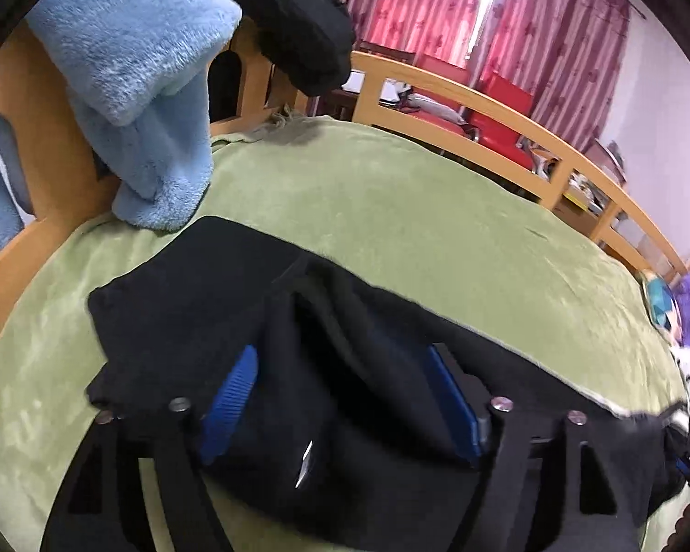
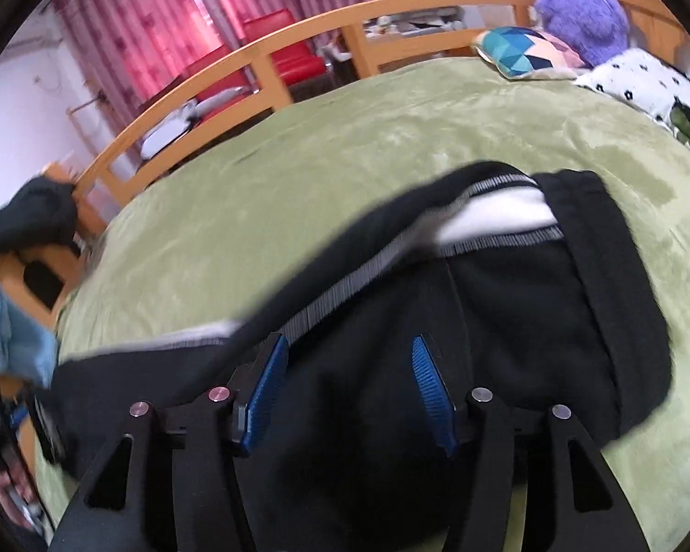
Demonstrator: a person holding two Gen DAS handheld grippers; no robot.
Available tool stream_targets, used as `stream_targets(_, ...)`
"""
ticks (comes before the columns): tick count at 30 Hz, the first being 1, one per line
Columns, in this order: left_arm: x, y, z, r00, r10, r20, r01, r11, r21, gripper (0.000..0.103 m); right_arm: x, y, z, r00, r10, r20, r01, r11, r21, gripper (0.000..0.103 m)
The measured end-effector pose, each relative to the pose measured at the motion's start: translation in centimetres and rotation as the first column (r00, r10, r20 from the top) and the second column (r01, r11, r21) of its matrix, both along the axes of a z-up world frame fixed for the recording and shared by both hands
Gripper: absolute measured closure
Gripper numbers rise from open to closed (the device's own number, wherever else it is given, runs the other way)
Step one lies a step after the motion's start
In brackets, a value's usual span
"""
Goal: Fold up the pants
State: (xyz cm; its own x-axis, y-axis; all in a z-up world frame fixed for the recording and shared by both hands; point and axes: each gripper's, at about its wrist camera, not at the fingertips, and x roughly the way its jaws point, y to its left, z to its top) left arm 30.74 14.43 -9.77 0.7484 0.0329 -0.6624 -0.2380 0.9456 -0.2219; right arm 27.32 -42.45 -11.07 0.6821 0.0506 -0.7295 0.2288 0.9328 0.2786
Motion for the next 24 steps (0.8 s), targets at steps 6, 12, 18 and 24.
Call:
stream_targets(6, -4.9, -0.5, -1.5, 0.997, -0.062, -0.043, 0.061, 0.998, -0.018, 0.026, -5.6, 0.2, -4.3, 0.997, -0.001, -0.080, 0.003, 1.000, 0.019, 0.036)
stream_targets(12, -7.5, -0.8, -6.1, 0.983, -0.104, -0.150, 0.083, 0.987, -0.136, 0.027, -6.9, -1.2, -8.4, 0.988, -0.074, -0.134, 0.102, 0.972, 0.211, 0.036)
stream_targets(18, -6.0, -0.3, -9.4, 0.978, -0.100, -0.184, 0.051, 0.966, -0.254, 0.027, -5.0, -1.9, -8.4, 0.992, -0.110, -0.069, 0.125, 0.949, 0.288, 0.035)
stream_targets(24, -2.7, -0.3, -11.6, 0.978, -0.035, -0.207, -0.025, 0.959, -0.281, 0.028, -2.1, -0.5, -9.9, 0.979, -0.188, -0.073, 0.200, 0.954, 0.225, 0.030)
